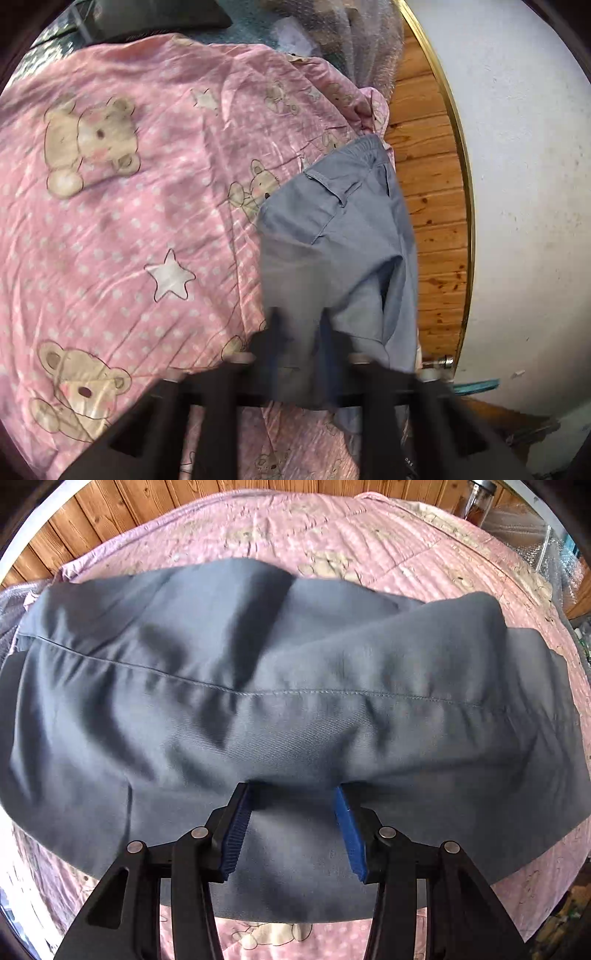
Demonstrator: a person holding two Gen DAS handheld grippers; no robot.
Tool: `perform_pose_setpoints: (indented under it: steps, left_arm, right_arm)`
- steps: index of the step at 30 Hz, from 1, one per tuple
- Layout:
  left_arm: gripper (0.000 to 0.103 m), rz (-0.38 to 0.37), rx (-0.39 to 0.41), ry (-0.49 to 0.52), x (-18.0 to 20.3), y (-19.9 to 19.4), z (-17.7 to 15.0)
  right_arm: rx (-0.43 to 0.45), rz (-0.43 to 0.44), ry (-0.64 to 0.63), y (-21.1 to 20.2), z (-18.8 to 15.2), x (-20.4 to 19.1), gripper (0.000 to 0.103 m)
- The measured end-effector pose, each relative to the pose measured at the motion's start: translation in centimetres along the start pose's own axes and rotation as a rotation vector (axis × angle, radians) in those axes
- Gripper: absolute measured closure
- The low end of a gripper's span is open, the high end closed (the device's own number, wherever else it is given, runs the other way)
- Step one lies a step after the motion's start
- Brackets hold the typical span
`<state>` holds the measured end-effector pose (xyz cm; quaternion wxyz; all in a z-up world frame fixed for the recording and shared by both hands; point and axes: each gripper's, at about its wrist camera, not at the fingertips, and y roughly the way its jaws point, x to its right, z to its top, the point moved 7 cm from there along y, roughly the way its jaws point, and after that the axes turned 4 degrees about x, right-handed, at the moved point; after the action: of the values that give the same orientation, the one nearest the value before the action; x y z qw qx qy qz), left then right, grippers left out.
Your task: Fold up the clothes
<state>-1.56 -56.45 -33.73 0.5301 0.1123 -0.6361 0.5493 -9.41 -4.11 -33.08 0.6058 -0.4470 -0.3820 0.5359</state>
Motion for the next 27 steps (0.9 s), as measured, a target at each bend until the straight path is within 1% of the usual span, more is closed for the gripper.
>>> perform_pose_setpoints:
  steps: [1,2,3,4,5,6,7,8,9,10,12,14,15,16,17,18,19,21,22,23,25,26,27]
  left_arm:
    - [0.098,0.01,0.026,0.012,-0.2,-1.9,1.1]
    - [0.098,0.038,0.046,0.025,-0.8,-3.8,2.3]
    - [0.098,0.069,0.053,0.021,-2.1,-5.5,3.2]
    - [0.099,0.109,0.043,0.007,-3.9,-6.5,3.7]
    - [0.099,0.163,0.028,-0.001,-5.9,-7.0,4.0]
    - [0.099,0.205,-0.003,-0.005,-7.5,-6.7,3.9]
    - [0.098,0.225,-0.047,-0.007,-8.6,-6.0,3.5]
    - [0.098,0.239,-0.066,-0.003,-9.1,-5.8,3.3]
    - [0.098,0.254,-0.058,0.008,-9.2,-6.1,3.4]
    - [0.098,0.263,-0.041,0.01,-9.2,-6.7,3.6]
    - [0.098,0.24,0.012,-0.016,-8.6,-9.1,4.3]
    - [0.097,0.216,0.05,-0.039,-7.2,-11.2,4.6]
    - [0.097,0.179,0.043,-0.033,-5.7,-11.2,4.7]
    - [0.092,0.136,0.022,-0.016,-3.9,-10.4,4.7]
    - [0.085,0.093,0.002,0.001,-2.0,-9.6,4.7]
    - [0.063,0.055,-0.033,0.015,-0.2,-8.2,4.5]
    - [0.048,0.028,-0.075,0.023,1.4,-6.2,4.1]
    - [0.047,-0.006,-0.148,0.024,3.8,-2.2,3.6]
    - [0.047,-0.007,-0.19,0.016,4.4,-0.4,3.2]
    - [0.047,0.001,-0.23,0.006,4.8,1.4,2.8]
    - [0.047,0.055,-0.295,-0.036,4.5,4.4,2.3]
    - [0.047,0.081,-0.319,-0.052,4.3,5.3,1.9]
    - [0.047,0.105,-0.342,-0.06,4.1,6.1,1.4]
  right_arm:
    - [-0.004,-0.005,-0.001,0.1,-0.1,0.1,0.049]
    - [-0.009,-0.013,-0.008,0.0,-0.1,0.1,0.046]
    - [-0.014,-0.022,-0.014,-0.1,-0.2,0.1,0.045]
    - [-0.018,-0.031,-0.021,-0.1,-0.2,0.2,0.042]
    - [-0.017,-0.041,-0.027,-0.2,-0.2,0.2,0.039]
    - [-0.019,-0.046,-0.025,-0.3,-0.3,0.3,0.035]
    - [-0.031,-0.04,-0.012,-0.4,-0.3,0.5,0.035]
    - [-0.049,-0.047,-0.003,-0.8,-0.2,0.6,0.036]
    - [-0.047,-0.078,-0.011,-1.5,-0.1,0.6,0.041]
    - [-0.012,-0.107,-0.038,-3.1,0.3,0.1,0.047]
    - [0.078,-0.09,-0.107,-6.8,1.1,-2.6,0.047]
    - [0.14,-0.03,-0.191,-9.7,1.5,-6.9,0.047]
    - [0.163,0.016,-0.245,-10.9,1.4,-9.8,0.047]
    - [0.186,0.072,-0.312,-11.8,1.2,-13.2,0.047]
    - [0.203,0.127,-0.387,-12.3,1.1,-16.9,0.047]
    - [0.22,0.183,-0.462,-12.9,1.0,-20.5,0.046]
    - [0.235,0.237,-0.536,-13.4,0.9,-24.1,0.046]
    - [0.248,0.297,-0.683,-13.1,0.7,-30.2,0.043]
    - [0.251,0.302,-0.762,-12.8,0.1,-32.6,0.043]
    - [0.243,0.288,-0.832,-11.9,-0.6,-34.2,0.042]
    - [0.226,0.256,-0.969,-10.2,-1.9,-37.1,0.042]
    - [0.213,0.217,-1.017,-9.1,-2.4,-37.5,0.044]
    - [0.198,0.179,-1.062,-7.9,-2.9,-37.8,0.062]
